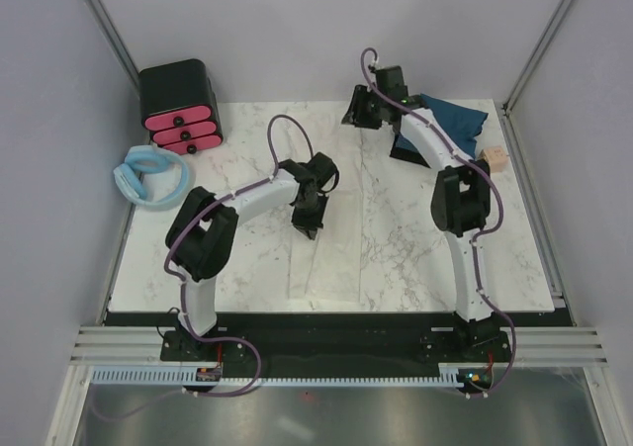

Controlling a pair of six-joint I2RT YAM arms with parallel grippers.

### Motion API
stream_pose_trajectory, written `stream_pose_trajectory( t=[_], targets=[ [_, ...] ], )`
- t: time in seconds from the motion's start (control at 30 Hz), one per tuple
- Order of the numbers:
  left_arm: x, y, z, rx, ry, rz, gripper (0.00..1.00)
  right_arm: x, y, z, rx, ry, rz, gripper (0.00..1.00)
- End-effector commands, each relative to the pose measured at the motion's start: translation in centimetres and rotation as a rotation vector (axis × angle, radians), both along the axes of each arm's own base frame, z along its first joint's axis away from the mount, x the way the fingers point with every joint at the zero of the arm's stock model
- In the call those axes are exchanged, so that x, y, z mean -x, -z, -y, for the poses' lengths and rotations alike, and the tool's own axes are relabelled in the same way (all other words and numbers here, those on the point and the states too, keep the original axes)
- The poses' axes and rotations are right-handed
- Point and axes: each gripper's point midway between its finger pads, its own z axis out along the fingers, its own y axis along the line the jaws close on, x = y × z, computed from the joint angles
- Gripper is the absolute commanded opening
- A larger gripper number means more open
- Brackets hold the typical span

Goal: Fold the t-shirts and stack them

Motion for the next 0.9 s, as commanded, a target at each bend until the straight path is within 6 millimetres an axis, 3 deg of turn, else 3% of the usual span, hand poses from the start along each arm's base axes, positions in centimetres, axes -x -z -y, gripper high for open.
stream_pose_trajectory(
  t=[0.0,0.03,0.07,0.1,0.13,0.17,0.2,0.27,0.3,0.33,0.37,0.43,0.47,0.53,0.57,0.7,0.87],
  targets=[
    [-2.5,-6.5,0.9,0.110,0.012,0.180,0.15,2.7,-13.0,1.5,-0.053,-0.028,0.217,0.52],
    [-2.3,-7.9,0.7,0.130,0.011,0.203,0.15,3.7,-12.8,2.0,-0.036,-0.027,0.189,0.52],
    [-1.8,-7.7,-0.1,0.117,0.001,0.194,0.15,5.0,-11.2,2.6,-0.004,-0.031,0.144,0.52],
    [-1.3,-7.8,-0.9,0.103,-0.018,0.189,0.15,6.5,-12.5,3.0,-0.005,-0.032,0.145,0.52],
    [-0.9,-7.8,-1.5,0.102,-0.028,0.180,0.16,8.0,-11.5,3.4,0.007,-0.031,0.093,0.53],
    [0.0,-7.4,-2.8,0.094,-0.047,0.162,0.16,10.5,-8.1,3.7,0.014,-0.048,-0.013,0.53],
    [0.4,-6.9,-3.3,0.102,-0.065,0.149,0.16,12.6,-8.7,3.9,0.004,-0.058,-0.023,0.53],
    [2.0,-5.3,-4.9,0.117,-0.089,0.105,0.18,15.8,-6.3,4.1,0.020,-0.061,-0.085,0.54],
    [2.7,-5.0,-4.7,0.155,-0.097,0.070,0.18,19.2,-4.1,4.2,0.034,-0.080,-0.150,0.54],
    [3.0,-4.7,-4.8,0.177,-0.102,0.060,0.19,20.6,-3.2,4.1,0.039,-0.092,-0.169,0.54],
    [3.7,-3.9,-5.2,0.182,-0.112,0.030,0.19,23.2,-0.5,4.4,0.062,-0.099,-0.239,0.54],
    [4.2,-3.5,-5.0,0.203,-0.104,0.004,0.23,26.3,0.0,3.4,0.062,-0.143,-0.264,0.55],
    [4.6,-3.1,-5.1,0.201,-0.105,-0.015,0.25,28.2,1.7,3.6,0.075,-0.154,-0.316,0.56],
    [4.9,-2.5,-4.8,0.208,-0.101,-0.045,0.27,30.5,2.2,2.8,0.058,-0.180,-0.348,0.56],
    [4.8,-2.4,-4.7,0.219,-0.102,-0.056,0.28,31.8,3.4,3.1,0.062,-0.185,-0.386,0.57],
    [4.7,-2.6,-4.2,0.291,-0.128,-0.071,0.36,34.0,4.0,3.7,0.049,-0.197,-0.392,0.62],
    [5.8,-1.2,-5.7,0.432,-0.237,-0.155,0.42,37.1,5.4,4.1,0.004,-0.229,-0.422,0.68]
  ],
)
